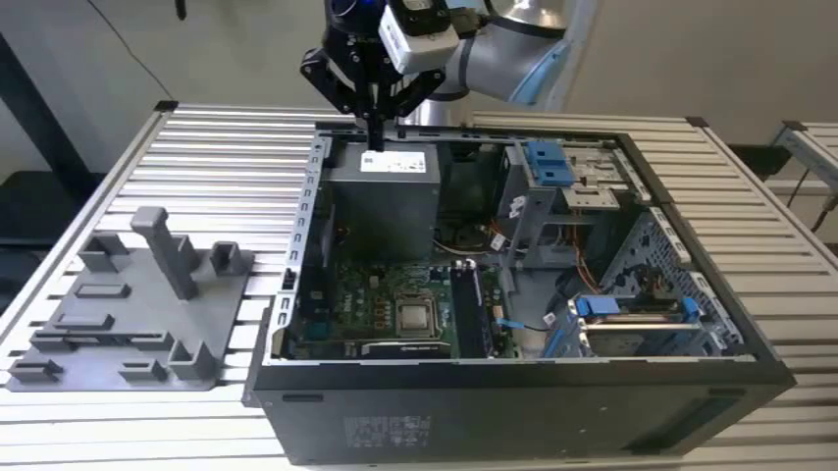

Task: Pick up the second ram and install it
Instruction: 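Reach for the second ram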

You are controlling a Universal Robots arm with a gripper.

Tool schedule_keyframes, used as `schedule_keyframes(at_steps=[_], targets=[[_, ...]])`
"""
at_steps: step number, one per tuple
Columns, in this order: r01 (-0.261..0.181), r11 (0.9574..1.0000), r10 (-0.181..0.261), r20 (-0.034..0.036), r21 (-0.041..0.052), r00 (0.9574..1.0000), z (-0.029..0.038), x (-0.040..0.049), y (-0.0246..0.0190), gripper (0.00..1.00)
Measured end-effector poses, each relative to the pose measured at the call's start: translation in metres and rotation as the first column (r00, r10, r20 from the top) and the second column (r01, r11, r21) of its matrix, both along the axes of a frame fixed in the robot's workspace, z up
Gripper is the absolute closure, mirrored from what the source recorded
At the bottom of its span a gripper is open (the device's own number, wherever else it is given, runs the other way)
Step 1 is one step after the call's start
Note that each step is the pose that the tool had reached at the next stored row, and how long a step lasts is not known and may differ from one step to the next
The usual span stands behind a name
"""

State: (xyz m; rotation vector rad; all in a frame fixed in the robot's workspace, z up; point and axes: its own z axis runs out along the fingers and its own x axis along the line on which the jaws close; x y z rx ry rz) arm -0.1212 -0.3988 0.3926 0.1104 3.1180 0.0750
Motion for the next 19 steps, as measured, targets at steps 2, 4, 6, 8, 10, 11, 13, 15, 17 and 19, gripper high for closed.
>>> schedule_keyframes(at_steps=[2,4,6,8,10,11,13,15,17,19], targets=[[0.0,1.0,0.0,0.0,-0.0001,1.0,0.0001,-0.0007,0.0,0.89],[0.0,1.0,0.0,-0.0001,-0.0002,1.0,-0.0001,-0.0032,0.0,0.89],[0.0,1.0,0.0,-0.0001,0.0001,1.0,-0.0007,-0.0063,0.0,0.89],[-0.002,1.0,0.002,-0.0001,0.0,1.0,-0.0013,-0.0108,0.0,0.89],[-0.004,1.0,0.004,0.0001,0.0002,1.0,-0.0017,-0.0131,0.0002,0.89],[-0.004,1.0,0.004,-0.0001,0.0,1.0,-0.0016,-0.014,0.0002,0.89],[-0.004,1.0,0.004,0.0,0.0,1.0,-0.0016,-0.0155,0.0002,0.89],[-0.004,1.0,0.004,0.0,0.0,1.0,-0.0016,-0.0202,0.0003,0.89],[-0.004,1.0,0.004,0.0001,0.0001,1.0,-0.0017,-0.0252,0.0008,0.89],[-0.004,1.0,0.004,0.0,0.0001,1.0,-0.0017,-0.0294,0.0015,0.89]])
